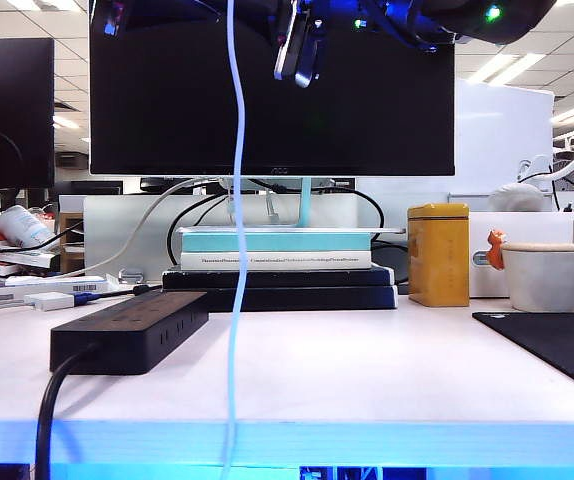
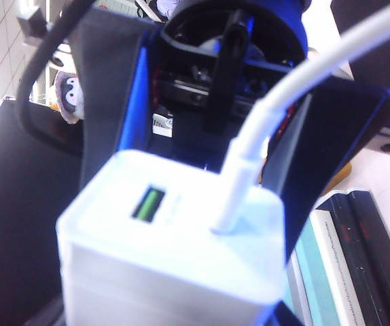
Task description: Plug the white charger into the left socket.
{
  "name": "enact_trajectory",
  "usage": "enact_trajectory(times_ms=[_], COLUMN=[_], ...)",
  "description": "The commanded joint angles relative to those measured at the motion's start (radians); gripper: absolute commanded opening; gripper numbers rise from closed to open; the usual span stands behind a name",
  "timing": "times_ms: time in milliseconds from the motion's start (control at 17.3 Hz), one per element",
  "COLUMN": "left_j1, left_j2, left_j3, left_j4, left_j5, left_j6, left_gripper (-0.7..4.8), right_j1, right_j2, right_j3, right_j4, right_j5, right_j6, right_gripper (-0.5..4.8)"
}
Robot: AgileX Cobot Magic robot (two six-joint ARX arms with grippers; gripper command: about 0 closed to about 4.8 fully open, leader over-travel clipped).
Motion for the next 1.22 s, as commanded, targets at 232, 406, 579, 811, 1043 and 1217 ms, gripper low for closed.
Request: enact_trajectory(times_ms=[232, 406, 579, 811, 1043, 1217], left_j1=[-0.002, -0.002, -0.002, -0.001, 0.0, 0.015], left_j2=[-0.003, -0.003, -0.003, -0.003, -0.001, 0.001], left_j3=[0.002, 0.002, 0.002, 0.002, 0.002, 0.002], left_j4=[-0.017, -0.016, -0.016, -0.016, -0.015, -0.015], left_j5=[0.022, 0.024, 0.038, 0.078, 0.078, 0.082], left_j6=[-0.042, -0.07, -0.136, -0.313, -0.509, -0.593], left_gripper=[2.31, 1.8, 1.79, 1.79, 1.79, 1.79], right_j1=[-0.002, -0.002, -0.002, -0.006, -0.042, -0.074], right_j2=[-0.009, -0.009, -0.009, -0.009, -0.009, -0.009], right_j3=[0.008, 0.008, 0.008, 0.007, 0.007, 0.006], right_j4=[0.028, 0.072, 0.108, 0.134, 0.145, 0.187], right_j5=[0.015, 0.013, 0.014, 0.001, -0.092, -0.14], right_j6=[0.026, -0.021, -0.129, -0.232, -0.388, -0.413], right_gripper=[0.82, 3.45, 4.79, 4.79, 4.79, 4.79])
